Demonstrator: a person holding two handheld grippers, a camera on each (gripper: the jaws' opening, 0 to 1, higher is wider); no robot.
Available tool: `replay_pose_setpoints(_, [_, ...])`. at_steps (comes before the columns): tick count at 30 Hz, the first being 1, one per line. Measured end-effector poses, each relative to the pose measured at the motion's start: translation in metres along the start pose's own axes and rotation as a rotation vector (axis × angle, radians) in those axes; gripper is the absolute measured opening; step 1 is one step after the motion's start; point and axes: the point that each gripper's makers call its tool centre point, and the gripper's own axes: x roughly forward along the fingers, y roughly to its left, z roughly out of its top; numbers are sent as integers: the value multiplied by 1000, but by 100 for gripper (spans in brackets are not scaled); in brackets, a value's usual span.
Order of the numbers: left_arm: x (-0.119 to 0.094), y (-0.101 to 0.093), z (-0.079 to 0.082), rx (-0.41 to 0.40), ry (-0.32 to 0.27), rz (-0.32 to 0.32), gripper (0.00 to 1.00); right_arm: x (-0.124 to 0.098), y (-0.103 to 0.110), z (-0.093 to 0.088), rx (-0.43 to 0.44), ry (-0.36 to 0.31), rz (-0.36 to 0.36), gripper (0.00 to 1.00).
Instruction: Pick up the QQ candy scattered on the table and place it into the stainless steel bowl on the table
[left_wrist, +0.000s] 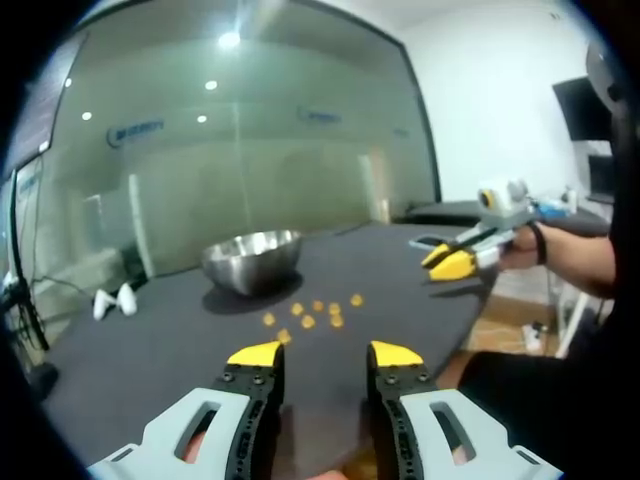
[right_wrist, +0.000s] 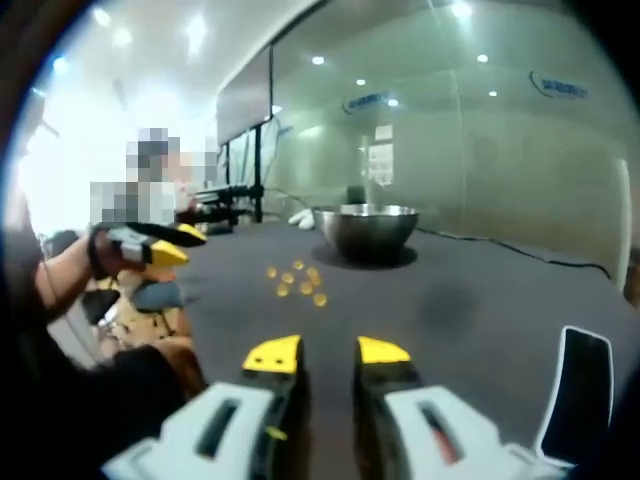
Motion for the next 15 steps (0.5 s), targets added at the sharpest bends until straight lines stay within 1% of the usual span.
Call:
replay_pose_setpoints(5, [0,0,-1,-1,1,0,35,12,-1,2,-8,9,8,21])
replay_pose_setpoints(9, [-1,1,-1,-1,2,-1,35,22,0,0,-18,30,18,21])
replay_pose_setpoints(12, [-2,1,-2,0,4,0,35,31,1,-1,-23,43,33,21])
replay_pose_setpoints(15, [-3,1,-2,0,-1,1,35,39,4,3,-23,45,52,21])
